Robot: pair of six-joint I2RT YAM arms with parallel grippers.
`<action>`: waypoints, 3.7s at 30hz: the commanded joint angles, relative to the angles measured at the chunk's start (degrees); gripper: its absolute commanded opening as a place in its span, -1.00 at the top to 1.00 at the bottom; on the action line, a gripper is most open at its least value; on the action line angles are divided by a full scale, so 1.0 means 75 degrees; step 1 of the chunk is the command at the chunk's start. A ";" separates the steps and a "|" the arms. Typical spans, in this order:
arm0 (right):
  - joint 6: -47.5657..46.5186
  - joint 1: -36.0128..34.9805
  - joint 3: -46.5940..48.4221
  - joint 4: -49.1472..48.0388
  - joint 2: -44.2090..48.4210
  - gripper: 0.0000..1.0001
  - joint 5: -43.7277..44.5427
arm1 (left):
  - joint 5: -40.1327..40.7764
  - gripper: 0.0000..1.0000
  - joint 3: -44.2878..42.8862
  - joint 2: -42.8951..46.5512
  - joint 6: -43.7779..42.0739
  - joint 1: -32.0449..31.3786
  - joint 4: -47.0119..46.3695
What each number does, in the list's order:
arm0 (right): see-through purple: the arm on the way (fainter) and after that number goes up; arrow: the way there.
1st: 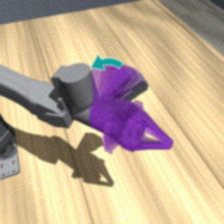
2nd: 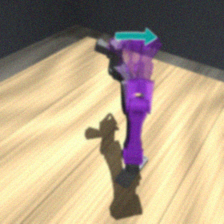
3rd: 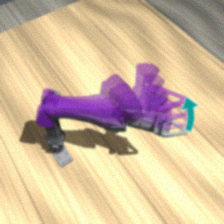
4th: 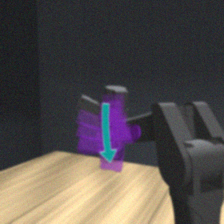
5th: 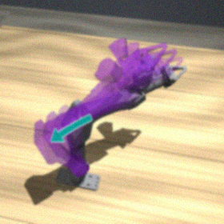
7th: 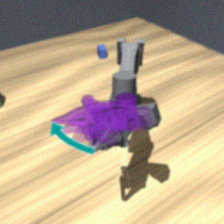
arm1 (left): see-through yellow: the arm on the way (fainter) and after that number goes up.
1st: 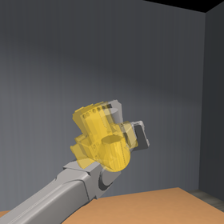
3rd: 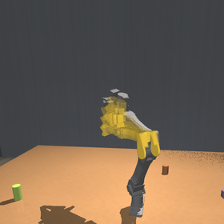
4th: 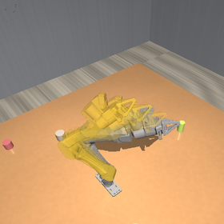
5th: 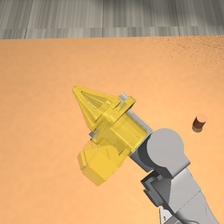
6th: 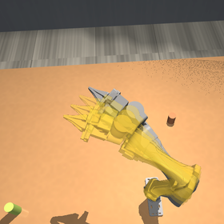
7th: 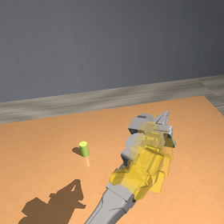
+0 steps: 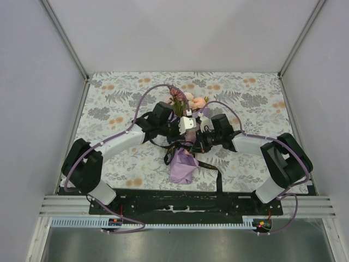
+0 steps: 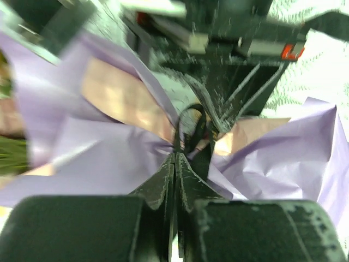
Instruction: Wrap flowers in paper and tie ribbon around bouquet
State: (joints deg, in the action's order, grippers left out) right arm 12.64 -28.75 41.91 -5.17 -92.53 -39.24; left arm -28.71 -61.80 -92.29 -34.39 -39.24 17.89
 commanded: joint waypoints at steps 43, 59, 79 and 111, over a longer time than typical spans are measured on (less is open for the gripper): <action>0.1619 -0.0022 0.0306 -0.0647 -0.0389 1.00 0.0452 | -0.1143 0.96 -0.2811 -0.2214 -0.1440 -0.0017 0.3136; 0.1900 -0.0163 0.0716 -0.0049 -0.0249 1.00 0.0369 | -0.0085 0.95 -0.3091 -0.2565 -0.1672 0.0006 0.3156; 0.1748 -0.0198 0.0717 -0.0341 -0.0553 1.00 0.0756 | -0.1458 0.96 -0.3502 -0.2870 -0.1051 0.0147 0.3744; 0.1479 -0.0163 0.0318 -0.1503 0.0232 1.00 0.0697 | -0.1352 0.41 -0.3514 -0.2941 -0.1532 0.0334 0.3885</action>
State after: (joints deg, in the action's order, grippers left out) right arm 26.55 -29.89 44.58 -12.01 -93.58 -32.88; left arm -38.20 -86.41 -113.86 -44.93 -37.23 46.81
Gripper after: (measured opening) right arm 0.007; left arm 0.375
